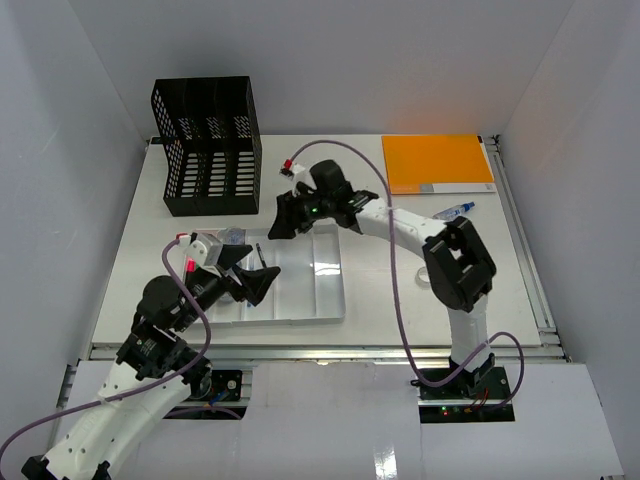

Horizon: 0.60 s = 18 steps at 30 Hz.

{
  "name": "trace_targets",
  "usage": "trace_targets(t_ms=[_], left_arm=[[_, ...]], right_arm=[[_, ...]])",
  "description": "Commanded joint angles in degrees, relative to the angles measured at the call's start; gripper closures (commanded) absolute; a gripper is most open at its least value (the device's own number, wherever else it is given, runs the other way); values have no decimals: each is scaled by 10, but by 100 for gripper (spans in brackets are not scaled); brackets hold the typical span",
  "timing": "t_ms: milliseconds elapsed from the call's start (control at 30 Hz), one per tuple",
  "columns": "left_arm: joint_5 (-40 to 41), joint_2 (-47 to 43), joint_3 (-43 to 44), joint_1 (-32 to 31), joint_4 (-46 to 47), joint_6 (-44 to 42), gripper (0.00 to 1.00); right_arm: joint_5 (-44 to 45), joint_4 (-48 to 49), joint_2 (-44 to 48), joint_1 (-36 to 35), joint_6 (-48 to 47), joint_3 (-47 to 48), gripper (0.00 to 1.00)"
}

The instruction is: Organize the desk

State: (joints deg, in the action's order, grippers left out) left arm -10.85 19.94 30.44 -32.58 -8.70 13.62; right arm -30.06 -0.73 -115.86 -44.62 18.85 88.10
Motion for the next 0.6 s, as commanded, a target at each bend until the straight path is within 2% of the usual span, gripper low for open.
trace_targets(t_ms=[0, 67, 167, 267, 367, 467, 567], left_arm=[[-44, 33, 6, 1, 6, 11, 2], [-53, 46, 8, 1, 8, 18, 2], [-49, 59, 1, 1, 17, 41, 2], [-69, 71, -13, 1, 42, 62, 2], [-117, 104, -28, 1, 96, 99, 2], [-178, 214, -1, -1, 141, 156, 7], [-186, 347, 55, -26, 149, 185, 14]], right_arm=[[-180, -40, 162, 88, -255, -38, 24], [-174, -80, 215, 113, -315, -74, 12], [-141, -119, 291, 146, -369, -158, 3], [-91, -107, 403, 200, -398, -246, 10], [-58, -88, 490, 268, -397, -338, 10], [-177, -125, 546, 369, -415, -392, 9], [-247, -124, 594, 454, -415, -436, 7]])
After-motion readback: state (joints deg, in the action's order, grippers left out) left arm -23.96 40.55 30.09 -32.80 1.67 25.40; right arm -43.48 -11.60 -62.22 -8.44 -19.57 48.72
